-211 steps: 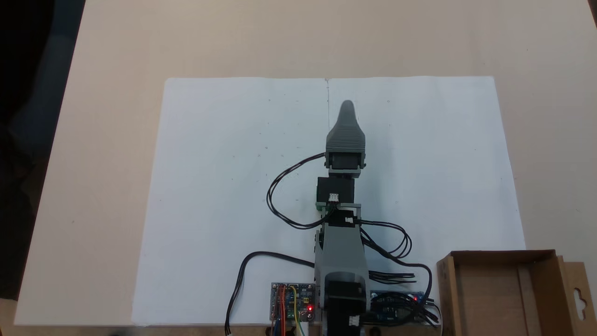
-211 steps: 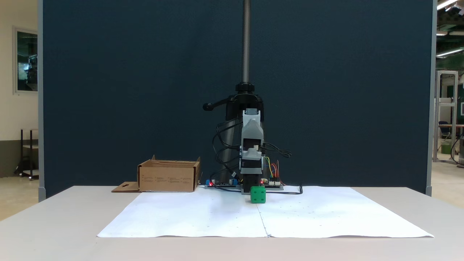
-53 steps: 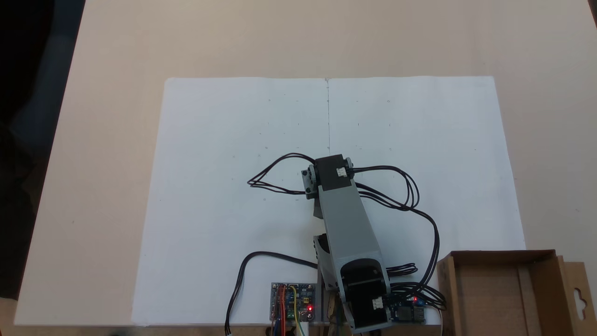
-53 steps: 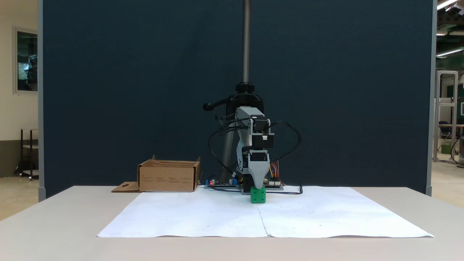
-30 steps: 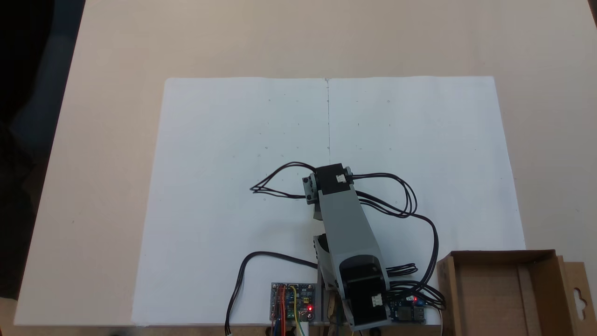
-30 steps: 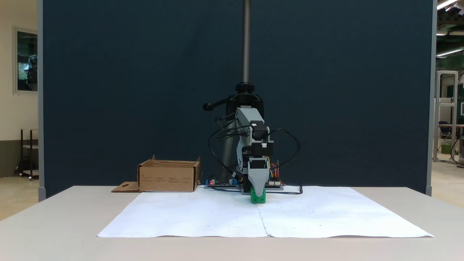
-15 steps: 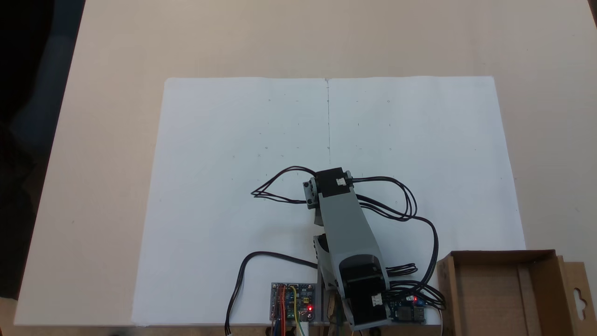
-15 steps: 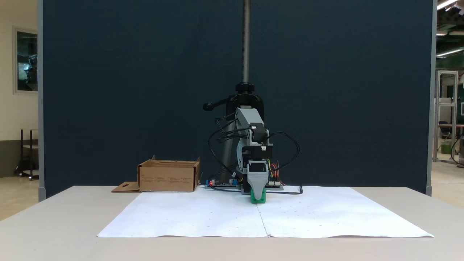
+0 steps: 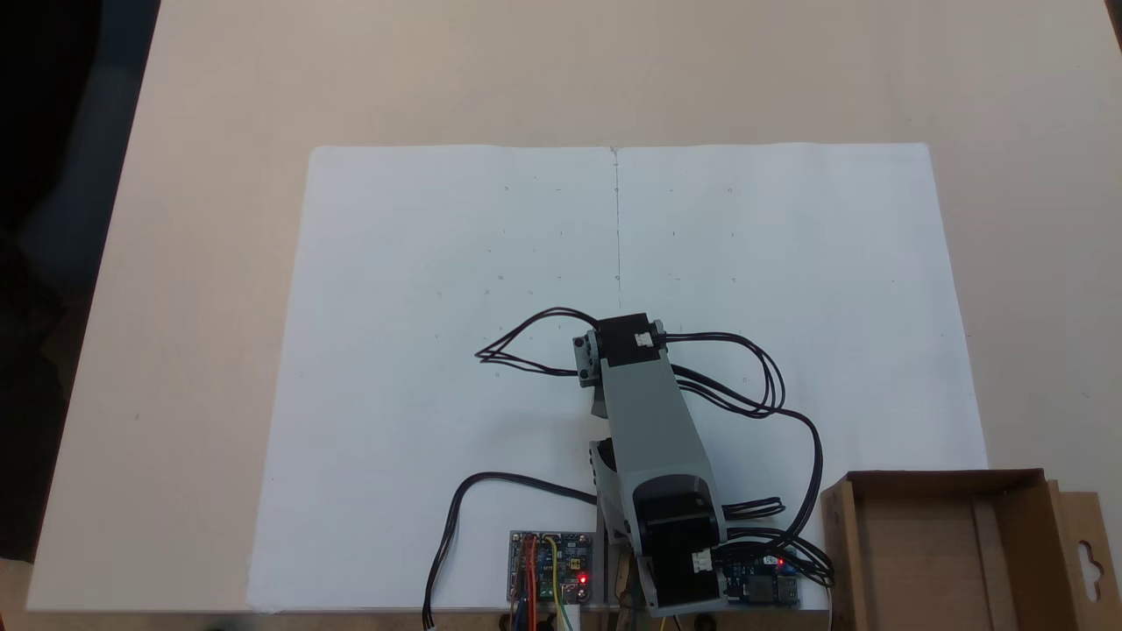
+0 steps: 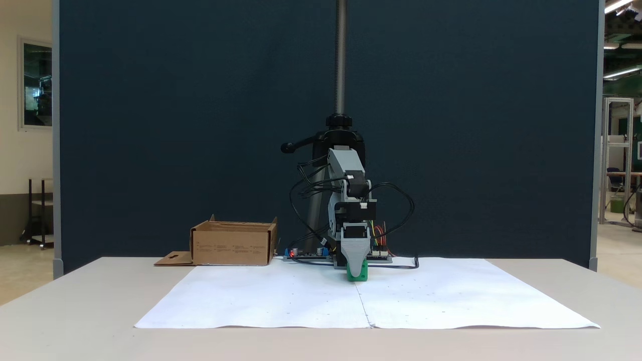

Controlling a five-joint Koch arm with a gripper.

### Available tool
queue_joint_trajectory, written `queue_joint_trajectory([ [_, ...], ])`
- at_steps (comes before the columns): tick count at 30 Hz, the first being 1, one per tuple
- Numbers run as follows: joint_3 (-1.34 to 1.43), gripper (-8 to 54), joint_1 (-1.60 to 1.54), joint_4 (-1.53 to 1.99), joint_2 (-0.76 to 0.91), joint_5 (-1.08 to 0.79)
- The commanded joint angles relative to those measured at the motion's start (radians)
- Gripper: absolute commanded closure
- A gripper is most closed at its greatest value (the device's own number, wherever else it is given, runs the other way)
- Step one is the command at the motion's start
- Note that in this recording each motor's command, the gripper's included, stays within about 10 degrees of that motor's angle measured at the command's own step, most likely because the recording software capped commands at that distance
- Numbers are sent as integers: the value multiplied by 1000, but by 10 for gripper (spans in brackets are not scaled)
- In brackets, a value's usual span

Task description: Grasp a green dice and put it in the bin.

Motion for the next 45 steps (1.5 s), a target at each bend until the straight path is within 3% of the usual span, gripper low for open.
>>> queue_joint_trajectory([
  [1,-12,38,-15,-43,-2,-63],
  [8,-6,74,-15,-48,-5,-66],
  [13,0,146,-17,-54,-3,-64],
  [18,0,149,-18,-61,-3,-64],
  [25,2,336,-18,-61,-3,-64],
  [37,-20,336,169,-372,51,-64],
  [45,-195,335,408,-561,46,-133],
])
